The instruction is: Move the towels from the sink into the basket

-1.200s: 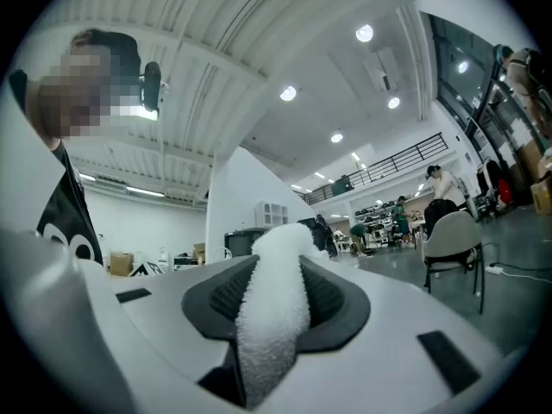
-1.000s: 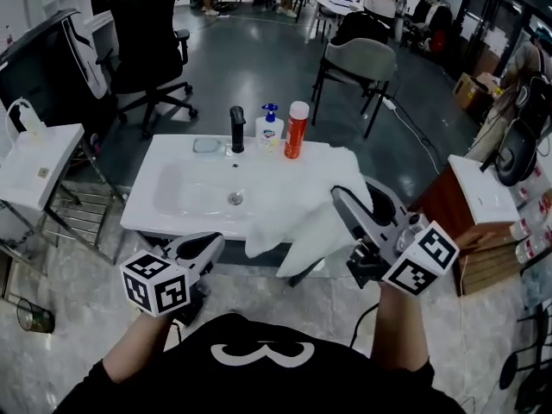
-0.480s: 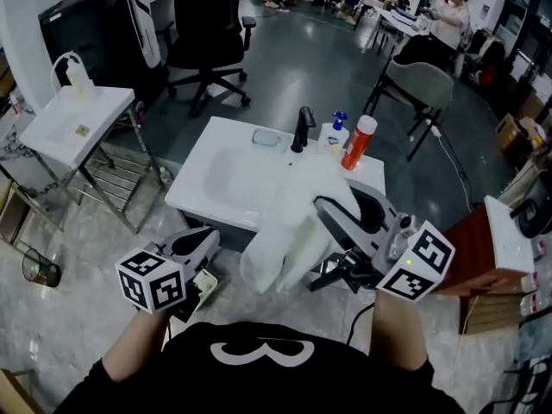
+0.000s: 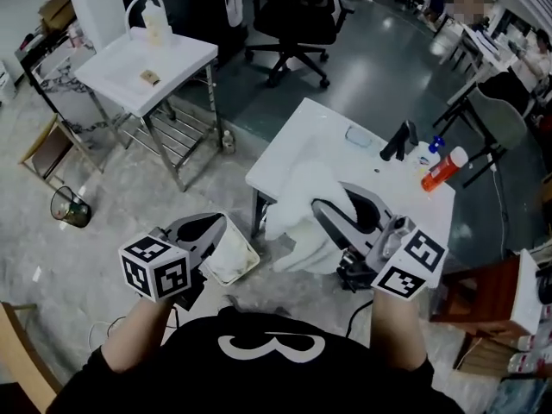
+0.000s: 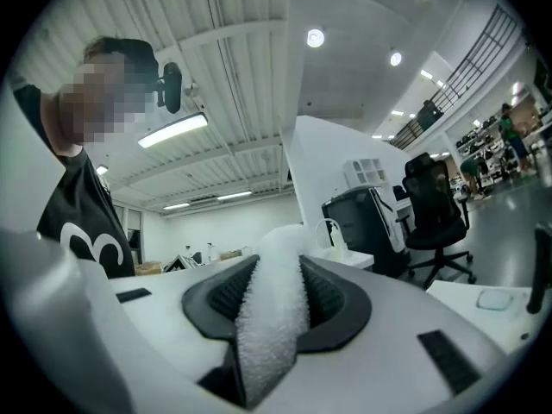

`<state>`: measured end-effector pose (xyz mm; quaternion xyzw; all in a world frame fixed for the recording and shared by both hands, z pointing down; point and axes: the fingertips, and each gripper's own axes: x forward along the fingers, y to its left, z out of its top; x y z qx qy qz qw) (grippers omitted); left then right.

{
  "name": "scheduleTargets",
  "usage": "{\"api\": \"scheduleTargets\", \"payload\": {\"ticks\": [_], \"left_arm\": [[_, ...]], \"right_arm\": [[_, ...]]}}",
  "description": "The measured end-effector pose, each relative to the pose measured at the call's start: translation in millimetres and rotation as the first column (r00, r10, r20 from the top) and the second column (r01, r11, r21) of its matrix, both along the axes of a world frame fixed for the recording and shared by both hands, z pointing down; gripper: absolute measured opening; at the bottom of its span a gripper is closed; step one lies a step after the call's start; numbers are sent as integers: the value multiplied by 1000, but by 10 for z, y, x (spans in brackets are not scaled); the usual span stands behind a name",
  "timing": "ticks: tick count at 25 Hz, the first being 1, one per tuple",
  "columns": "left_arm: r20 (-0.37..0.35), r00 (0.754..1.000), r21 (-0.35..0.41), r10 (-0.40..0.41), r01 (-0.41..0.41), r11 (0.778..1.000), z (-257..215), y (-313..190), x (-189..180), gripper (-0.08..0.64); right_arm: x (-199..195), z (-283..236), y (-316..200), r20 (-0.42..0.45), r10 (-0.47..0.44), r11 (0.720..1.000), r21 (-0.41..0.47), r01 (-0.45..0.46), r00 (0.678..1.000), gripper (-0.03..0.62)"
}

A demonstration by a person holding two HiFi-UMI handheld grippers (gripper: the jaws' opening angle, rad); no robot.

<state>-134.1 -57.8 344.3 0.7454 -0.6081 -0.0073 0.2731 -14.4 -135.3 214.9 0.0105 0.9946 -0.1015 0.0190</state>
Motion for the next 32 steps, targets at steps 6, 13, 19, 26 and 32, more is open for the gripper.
{"api": "scheduleTargets", "payload": {"ticks": [6,13,19,26,32], "left_arm": [[-35,995,-62,-92,90,994,351,368,-665,5],[-65,983,-141,-171,161,977,922,784,-1226,5],[-70,975,-198,-213,195,961,1474,1007,-1528,5],[-80,964,-299,-255,221,928,2121,1307,-1696,5],[-89,955,-371,-283,232,899,2614,1411,-1748,5]], "right_arm": [[-832,585,206,-92,-82,993,-90,74,992,124],[-1581,1492,459,-264,-115,985,-152,76,958,124],[-1991,2446,592,-440,-134,984,-165,66,888,124],[-2345,3470,728,-586,-146,979,-201,32,797,124],[-2510,4368,687,-695,-147,976,-217,-10,704,126]]}}
